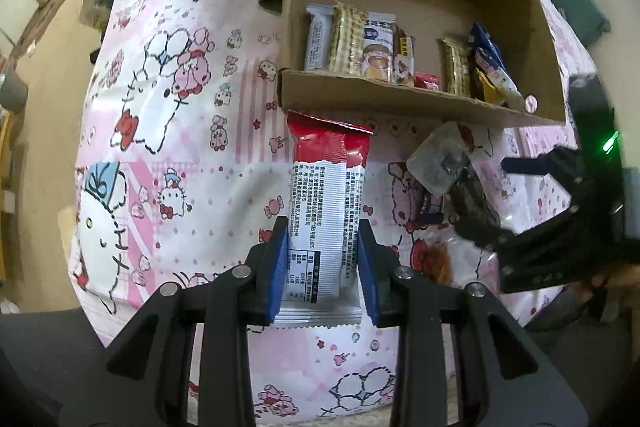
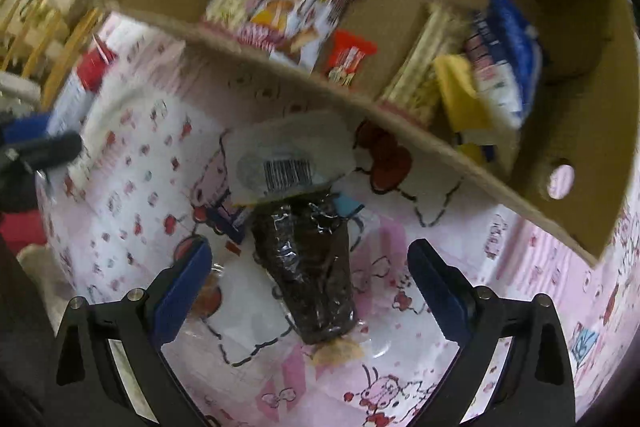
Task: Organize snacks
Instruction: 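Grasp a white-red bar with left tool while right tool grasps brown jerky pack, then carry both snacks toward the box with both tools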
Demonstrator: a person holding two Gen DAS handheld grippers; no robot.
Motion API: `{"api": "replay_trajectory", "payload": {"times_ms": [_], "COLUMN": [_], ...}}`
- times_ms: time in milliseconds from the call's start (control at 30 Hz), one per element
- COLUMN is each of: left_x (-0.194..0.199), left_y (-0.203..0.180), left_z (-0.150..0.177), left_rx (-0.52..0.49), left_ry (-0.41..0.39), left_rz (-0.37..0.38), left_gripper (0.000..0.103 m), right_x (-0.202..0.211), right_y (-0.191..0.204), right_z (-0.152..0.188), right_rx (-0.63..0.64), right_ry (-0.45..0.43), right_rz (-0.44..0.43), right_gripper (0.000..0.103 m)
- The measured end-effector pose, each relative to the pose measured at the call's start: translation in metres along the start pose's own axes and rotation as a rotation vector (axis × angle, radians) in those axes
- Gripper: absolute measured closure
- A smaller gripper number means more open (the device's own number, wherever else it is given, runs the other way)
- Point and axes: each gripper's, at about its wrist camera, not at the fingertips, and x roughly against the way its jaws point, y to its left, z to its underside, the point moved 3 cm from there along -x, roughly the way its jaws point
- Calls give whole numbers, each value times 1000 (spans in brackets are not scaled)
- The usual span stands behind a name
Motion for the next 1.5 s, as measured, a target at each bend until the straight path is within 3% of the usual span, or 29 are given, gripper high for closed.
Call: {"api": "replay_trajectory", "payload": {"times_ms": [67,200,400,733,900,1033,1200,1400,1500], "left_x": [-1,-8,-9,0,12,31,66,98,97], "left_y": [2,4,5,3,5,3,-1,-11,-15], "left_z": [-1,-2,-2,0,4,3,-14,-58,-81], "left_rx": [12,35,38,40,51,55,38,10,-14], "left_ry": [1,9,7,-9,-29,-37,-138,-285,-288], "left_rz": [-3,-2,-4,7,13,90,100,59,50], "left_gripper": [75,75,75,75,75,75,75,75,75], "right_x": [-9,-19,-5,43,78,118,162,194,192], "right_y": [5,9,11,5,11,22,10,-42,-61], "right_z": [0,-2,3,25,35,41,37,15,2], "right_rx": [35,57,73,19,-20,-60,-161,-371,-458], "right_ry": [21,25,-3,-79,-182,-302,-469,-629,-675], "right_rz": [6,37,-16,-97,-152,-210,-219,-213,-213], "right_gripper": [6,26,44,44,44,44,44,44,44]}}
